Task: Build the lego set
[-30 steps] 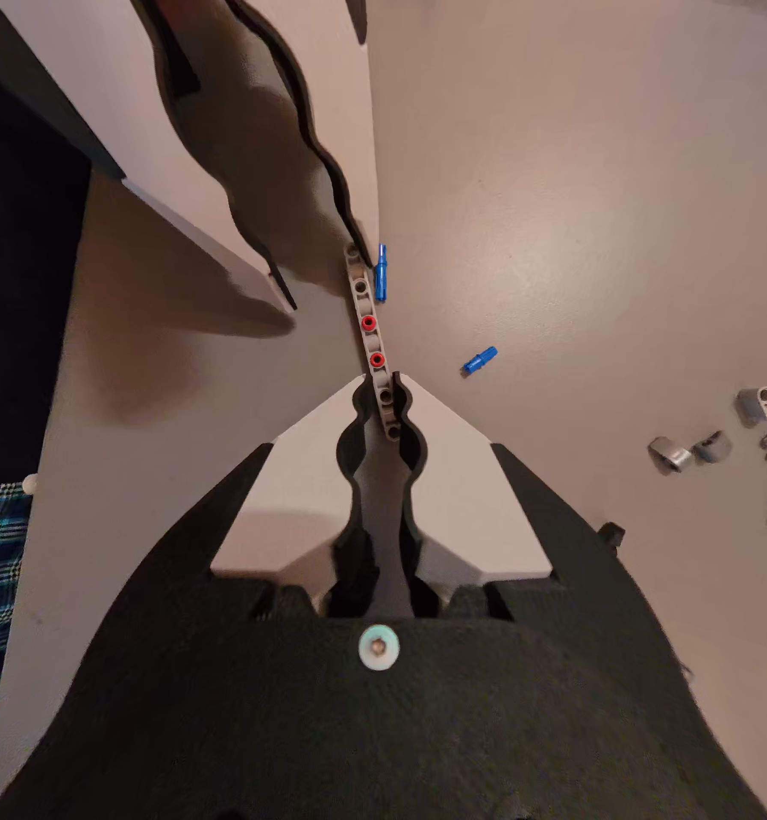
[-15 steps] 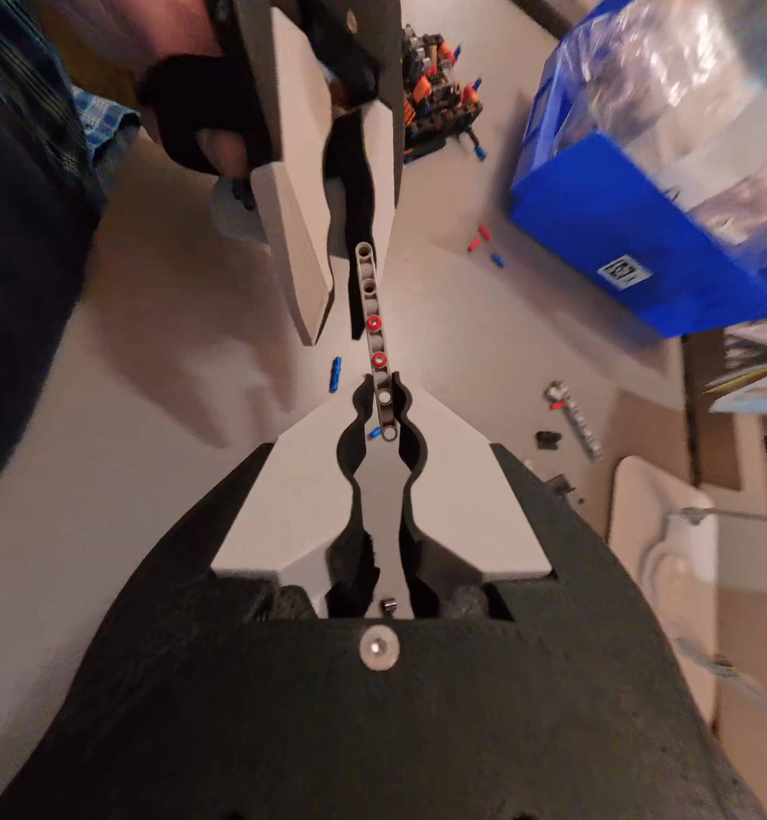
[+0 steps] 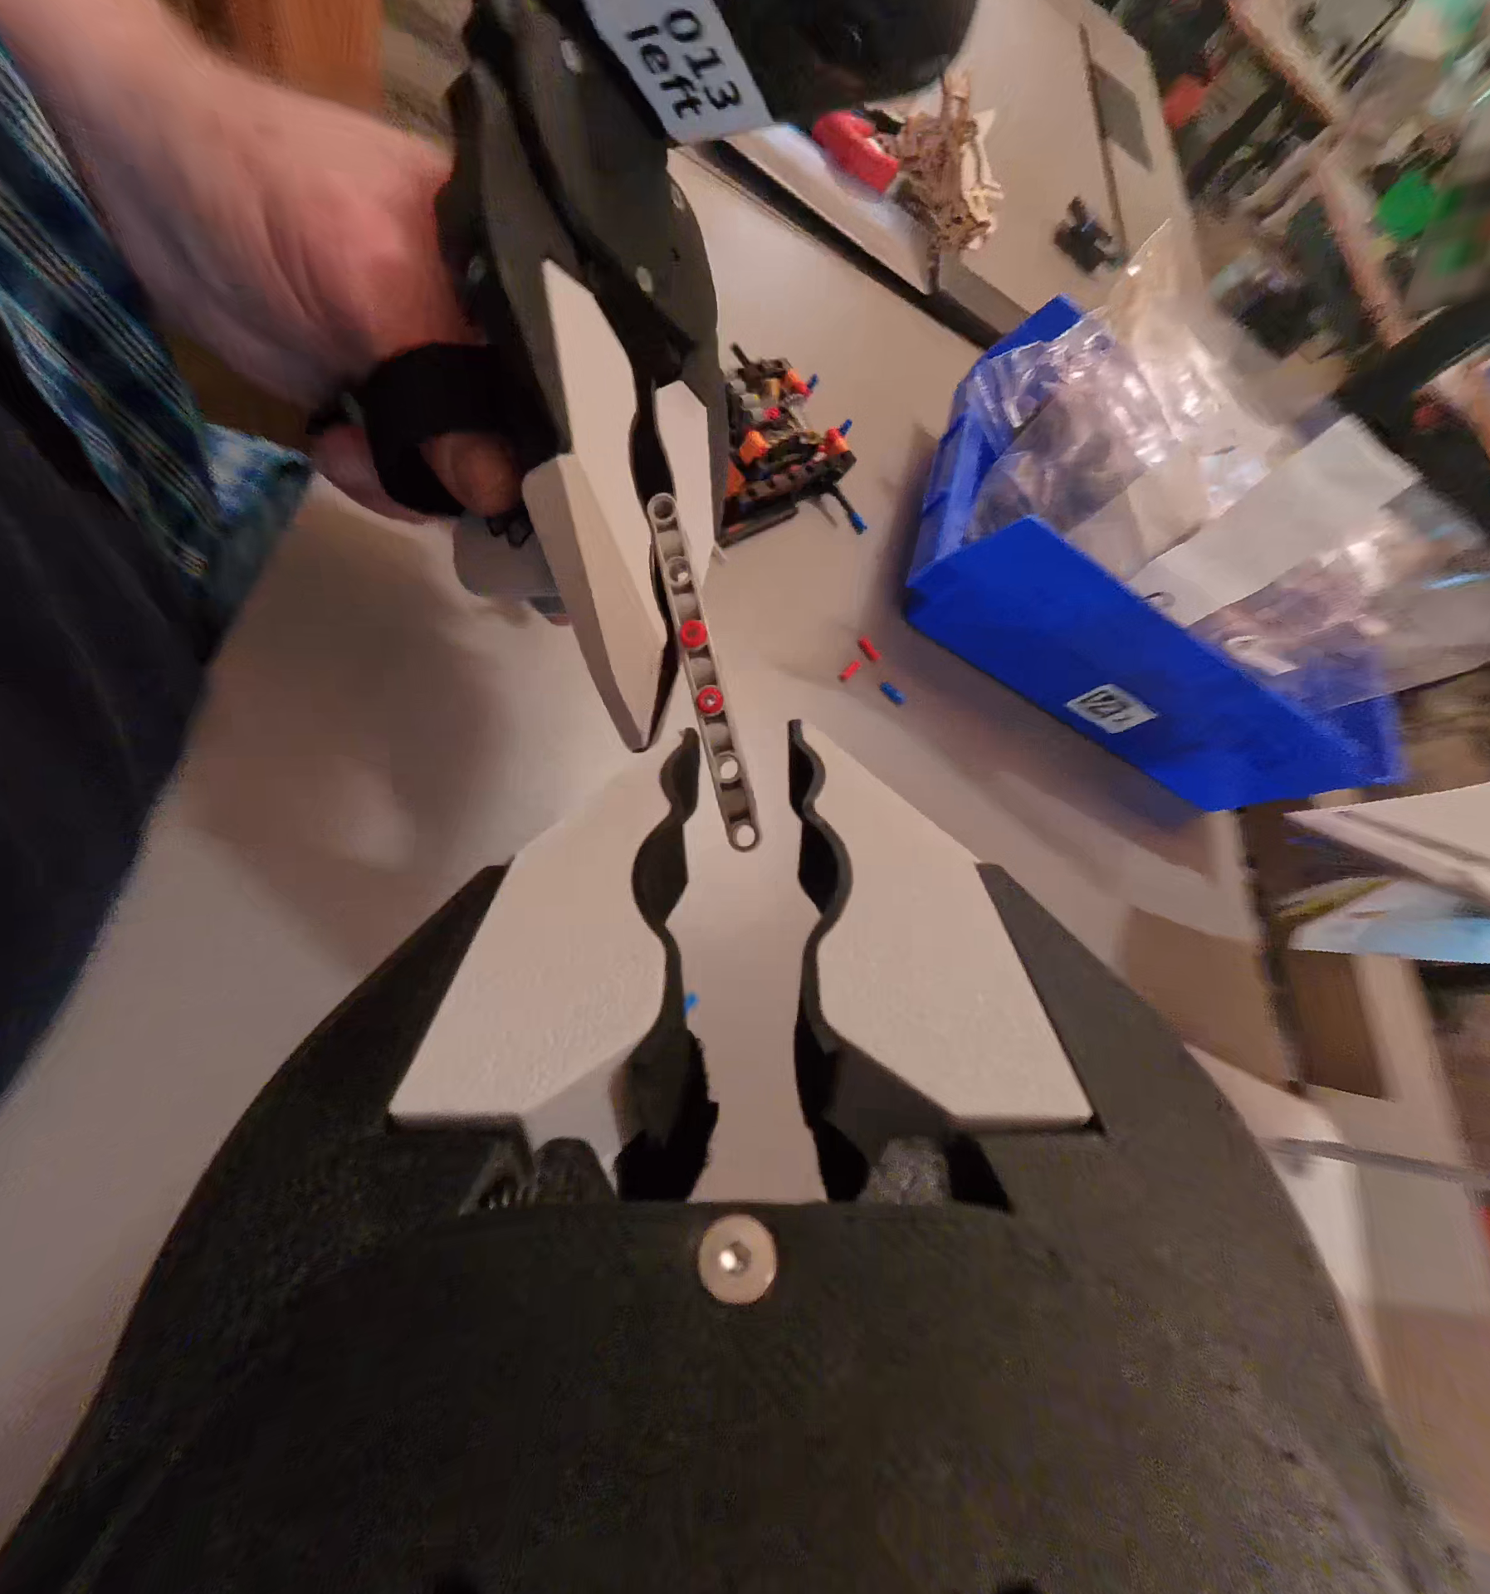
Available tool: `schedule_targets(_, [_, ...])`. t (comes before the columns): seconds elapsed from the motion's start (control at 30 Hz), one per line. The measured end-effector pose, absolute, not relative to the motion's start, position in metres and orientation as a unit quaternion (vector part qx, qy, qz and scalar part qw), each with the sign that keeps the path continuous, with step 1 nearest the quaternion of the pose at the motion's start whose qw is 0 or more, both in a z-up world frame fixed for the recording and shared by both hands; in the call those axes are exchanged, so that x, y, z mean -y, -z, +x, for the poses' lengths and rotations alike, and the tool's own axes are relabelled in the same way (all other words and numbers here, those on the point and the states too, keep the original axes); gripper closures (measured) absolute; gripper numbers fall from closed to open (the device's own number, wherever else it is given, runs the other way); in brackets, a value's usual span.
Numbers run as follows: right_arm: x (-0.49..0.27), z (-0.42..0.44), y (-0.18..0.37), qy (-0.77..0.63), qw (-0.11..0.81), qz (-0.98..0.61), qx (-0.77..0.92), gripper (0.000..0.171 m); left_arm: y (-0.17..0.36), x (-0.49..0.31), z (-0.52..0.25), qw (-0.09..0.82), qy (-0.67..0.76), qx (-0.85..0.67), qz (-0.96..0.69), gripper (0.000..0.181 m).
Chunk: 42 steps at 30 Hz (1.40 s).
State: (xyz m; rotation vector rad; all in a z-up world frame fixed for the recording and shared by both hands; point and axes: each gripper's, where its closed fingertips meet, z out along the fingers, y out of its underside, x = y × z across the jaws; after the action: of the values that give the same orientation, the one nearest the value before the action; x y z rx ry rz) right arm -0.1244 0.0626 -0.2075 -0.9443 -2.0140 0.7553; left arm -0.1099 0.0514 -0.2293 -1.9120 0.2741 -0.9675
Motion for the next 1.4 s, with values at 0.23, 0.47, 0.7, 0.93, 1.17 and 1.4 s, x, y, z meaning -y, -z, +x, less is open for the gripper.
schedule_targets(0.23, [-0.044, -0.126, 0.213, -0.411, 0.211, -0.433, 0.774, 0.159, 0.234, -0.044, -0.122, 0.511, 0.215, -0.228, -0.8, 0.181])
schedule_targets(0.47, [-0.029, -0.126, 0.227, -0.422, 0.158, -0.424, 0.786, 0.162, 0.243, -0.031, -0.12, 0.522, 0.166, -0.269, -0.792, 0.181])
schedule_targets(0.7, [-0.016, -0.125, 0.221, -0.487, 0.094, -0.439, 0.749, 0.161, 0.243, -0.023, -0.12, 0.533, 0.106, -0.318, -0.777, 0.181])
schedule_targets(0.93, [-0.019, -0.131, 0.225, -0.491, 0.091, -0.452, 0.739, 0.171, 0.244, -0.021, -0.122, 0.539, 0.099, -0.324, -0.771, 0.181])
schedule_targets(1.17, [-0.044, -0.143, 0.217, -0.499, 0.124, -0.488, 0.706, 0.152, 0.241, -0.029, -0.135, 0.552, 0.111, -0.285, -0.775, 0.181])
schedule_targets(1.4, [-0.057, -0.139, 0.227, -0.405, 0.179, -0.481, 0.757, 0.157, 0.233, -0.03, -0.151, 0.561, 0.171, -0.223, -0.779, 0.181])
